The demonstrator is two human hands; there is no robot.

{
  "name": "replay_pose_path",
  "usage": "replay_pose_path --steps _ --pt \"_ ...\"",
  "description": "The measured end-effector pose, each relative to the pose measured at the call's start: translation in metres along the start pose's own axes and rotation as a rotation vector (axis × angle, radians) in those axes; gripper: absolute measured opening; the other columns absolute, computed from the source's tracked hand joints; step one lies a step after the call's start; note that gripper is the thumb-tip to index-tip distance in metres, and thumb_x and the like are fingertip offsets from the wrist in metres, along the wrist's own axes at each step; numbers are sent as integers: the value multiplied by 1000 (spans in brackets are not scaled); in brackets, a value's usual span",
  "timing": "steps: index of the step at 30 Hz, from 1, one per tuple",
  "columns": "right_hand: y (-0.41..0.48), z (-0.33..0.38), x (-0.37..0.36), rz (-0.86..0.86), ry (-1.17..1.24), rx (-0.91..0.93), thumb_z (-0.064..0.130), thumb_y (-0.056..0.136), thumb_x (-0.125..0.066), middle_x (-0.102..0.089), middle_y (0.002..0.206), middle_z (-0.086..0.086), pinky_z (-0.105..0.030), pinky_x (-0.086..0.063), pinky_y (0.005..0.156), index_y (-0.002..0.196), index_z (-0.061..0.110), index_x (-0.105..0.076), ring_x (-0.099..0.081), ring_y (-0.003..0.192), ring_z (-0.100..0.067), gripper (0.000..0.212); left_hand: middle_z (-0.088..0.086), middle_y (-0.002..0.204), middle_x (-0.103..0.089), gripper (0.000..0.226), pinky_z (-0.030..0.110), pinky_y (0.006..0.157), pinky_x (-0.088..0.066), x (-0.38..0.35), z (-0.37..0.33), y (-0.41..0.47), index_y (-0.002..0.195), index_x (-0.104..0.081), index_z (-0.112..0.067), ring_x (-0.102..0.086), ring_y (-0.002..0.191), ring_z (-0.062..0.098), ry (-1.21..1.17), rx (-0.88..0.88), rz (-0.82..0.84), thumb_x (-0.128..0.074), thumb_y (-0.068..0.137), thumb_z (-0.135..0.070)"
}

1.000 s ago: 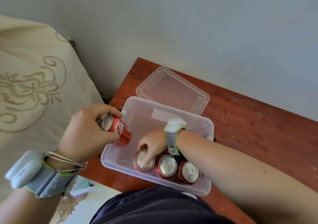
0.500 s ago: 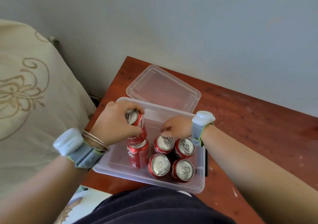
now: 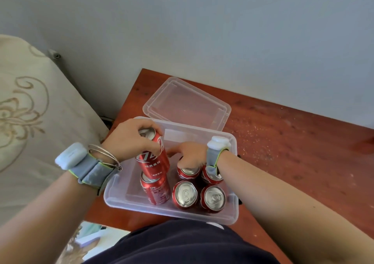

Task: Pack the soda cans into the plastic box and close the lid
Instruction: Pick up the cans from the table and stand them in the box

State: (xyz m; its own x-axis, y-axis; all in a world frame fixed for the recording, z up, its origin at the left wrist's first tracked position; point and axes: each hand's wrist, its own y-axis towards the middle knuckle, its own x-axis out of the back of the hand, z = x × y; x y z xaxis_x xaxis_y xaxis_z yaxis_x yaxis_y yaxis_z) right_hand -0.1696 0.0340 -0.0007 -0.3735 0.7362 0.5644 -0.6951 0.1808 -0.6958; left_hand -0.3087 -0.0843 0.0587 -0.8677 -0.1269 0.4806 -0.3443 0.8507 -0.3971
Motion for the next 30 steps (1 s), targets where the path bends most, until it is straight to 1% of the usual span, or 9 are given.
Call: replay_pose_path --steps 3,9,12,14,17,19,23,26,30 --pt "8 12 6 -6 28 9 -9 81 -42 -54 140 -3 -15 -29 92 133 16 -55 -46 131 -17 59 -10 90 -67 37 28 65 -54 0 5 -16 79 -67 -35 -63 82 11 -16 28 -18 -72 42 -28" --pt "22 32 2 280 -164 59 -9 88 -43 -55 140 -6 -9 -27 96 138 12 -48 -48 128 -18 54 -15 85 -67 41 24 61 -58 3 18 -51 81 -68 -38 -64 78 7 -4 23 -121 -73 42 -29" --pt "25 31 2 305 -239 91 -7 86 -46 -58 137 -2 -24 -35 107 134 24 -53 -51 124 -21 58 -18 88 -65 38 20 57 -54 14 18 -66 81 -67 -40 -62 78 5 6 -25 -221 -81 52 -20" --pt "22 31 4 303 -225 100 -11 82 -42 -60 134 0 -28 -45 101 132 31 -54 -56 116 -22 67 -19 91 -64 41 18 59 -49 22 18 -69 84 -66 -38 -61 81 4 -1 -65 -302 -80 56 -11" --pt "15 31 6 240 -254 110 -17 78 -32 -67 116 -3 -10 -46 81 131 23 -57 -59 97 -15 71 -22 92 -60 43 14 62 -43 23 17 -60 86 -64 -39 -58 84 2 37 -122 -372 -80 55 -13" --pt "11 26 3 185 -304 143 -14 78 -33 -57 136 -6 -27 -41 103 130 27 -58 -51 123 -24 70 -23 91 -59 46 17 66 -45 16 20 -46 88 -61 -43 -58 83 4 114 -143 -362 -80 55 -17" --pt "-4 13 -14 35 -428 111 1 85 -42 -32 154 3 -46 -20 116 131 45 -50 -20 142 -22 64 -6 108 -63 49 29 85 -49 -13 34 -14 103 -67 -29 -58 98 17 219 -111 -309 -77 56 -19" --pt "-21 5 -25 -84 -356 104 4 88 -44 -34 153 4 -46 -17 117 130 37 -55 -20 142 -23 55 -5 114 -64 50 33 89 -45 -35 42 1 107 -66 -30 -53 106 27 363 -75 -299 -74 57 -30" --pt "-40 -11 -16 -232 -198 106 -2 87 -42 -48 144 2 -34 -29 110 119 30 -66 -36 133 -22 51 -2 113 -66 49 22 85 -41 -51 49 14 108 -65 -25 -57 101 17 309 -53 -120 -78 60 -28"
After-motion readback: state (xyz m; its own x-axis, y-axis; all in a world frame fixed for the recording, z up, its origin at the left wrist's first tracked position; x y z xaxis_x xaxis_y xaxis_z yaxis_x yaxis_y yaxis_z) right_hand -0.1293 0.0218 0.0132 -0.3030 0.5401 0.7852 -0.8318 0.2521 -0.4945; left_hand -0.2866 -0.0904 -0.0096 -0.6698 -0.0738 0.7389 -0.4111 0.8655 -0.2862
